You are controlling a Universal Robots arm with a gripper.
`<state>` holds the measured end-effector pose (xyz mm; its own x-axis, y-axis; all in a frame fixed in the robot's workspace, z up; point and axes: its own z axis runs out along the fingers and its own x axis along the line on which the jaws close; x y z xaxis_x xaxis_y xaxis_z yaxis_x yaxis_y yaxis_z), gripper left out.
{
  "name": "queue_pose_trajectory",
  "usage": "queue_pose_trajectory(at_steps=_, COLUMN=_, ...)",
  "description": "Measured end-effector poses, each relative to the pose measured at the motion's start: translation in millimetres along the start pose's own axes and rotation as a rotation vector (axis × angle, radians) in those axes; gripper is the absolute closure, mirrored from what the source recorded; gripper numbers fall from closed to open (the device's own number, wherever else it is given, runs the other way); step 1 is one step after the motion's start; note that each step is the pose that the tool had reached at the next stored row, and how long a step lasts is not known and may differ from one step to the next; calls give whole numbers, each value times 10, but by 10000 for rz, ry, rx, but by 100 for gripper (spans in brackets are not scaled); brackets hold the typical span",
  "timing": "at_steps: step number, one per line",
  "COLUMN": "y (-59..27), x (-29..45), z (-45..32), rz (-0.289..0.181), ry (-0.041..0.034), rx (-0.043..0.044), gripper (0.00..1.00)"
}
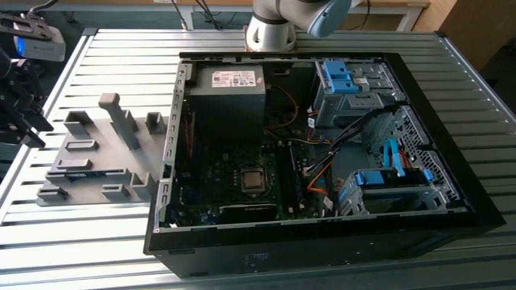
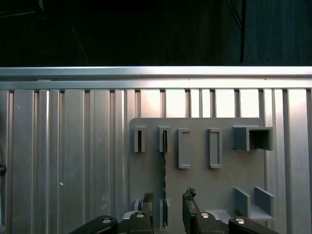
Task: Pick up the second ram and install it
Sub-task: 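Pick up the second ram and move it above second insertion slot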
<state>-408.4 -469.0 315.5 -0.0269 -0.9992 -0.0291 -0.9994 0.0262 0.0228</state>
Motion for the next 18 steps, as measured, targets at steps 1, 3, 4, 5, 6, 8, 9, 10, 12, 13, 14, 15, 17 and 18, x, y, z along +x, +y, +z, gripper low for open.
queue_pose_trajectory(at_steps=1, y=0, x=0, z=2, rz=0, ry=0, rx=0, gripper=63)
queue_pose_trajectory(at_steps=3, y=0, x=0, z=8, rz=0, ry=0, rx=-1, gripper=63)
queue_pose_trajectory(at_steps=4, y=0, x=0, z=11, rz=-1, ry=0, rx=0, gripper=63)
queue_pose_trajectory(at_steps=5, y=0, x=1, z=14, rz=0, ry=1, rx=-1, gripper=63)
queue_pose_trajectory(at_steps=6, y=0, x=0, z=17, rz=0, ry=1, rx=-1, gripper=63)
queue_pose_trajectory(at_steps=8, y=0, x=0, z=24, rz=0, ry=0, rx=-1, gripper=63)
queue_pose_trajectory(at_steps=9, y=-1, x=0, z=27, rz=0, ry=0, rx=0, gripper=63)
queue_pose_trajectory(at_steps=10, y=-1, x=0, z=31, rz=0, ry=0, rx=-1, gripper=63)
queue_pose_trajectory(at_steps=12, y=-1, x=1, z=101, rz=0, ry=1, rx=-1, gripper=63)
queue_pose_trajectory(at_steps=13, y=-1, x=1, z=104, rz=0, ry=1, rx=-2, gripper=63)
queue_pose_trajectory(at_steps=14, y=-1, x=1, z=109, rz=0, ry=1, rx=-1, gripper=63)
queue_pose_trajectory(at_steps=15, y=-1, x=1, z=113, rz=0, ry=1, rx=-1, gripper=63)
queue_pose_trajectory(at_steps=17, y=-1, x=1, z=121, rz=0, ry=1, rx=-2, gripper=63)
queue_pose_trajectory(at_steps=18, y=-1, x=1, z=125, rz=0, ry=1, rx=-1, gripper=63)
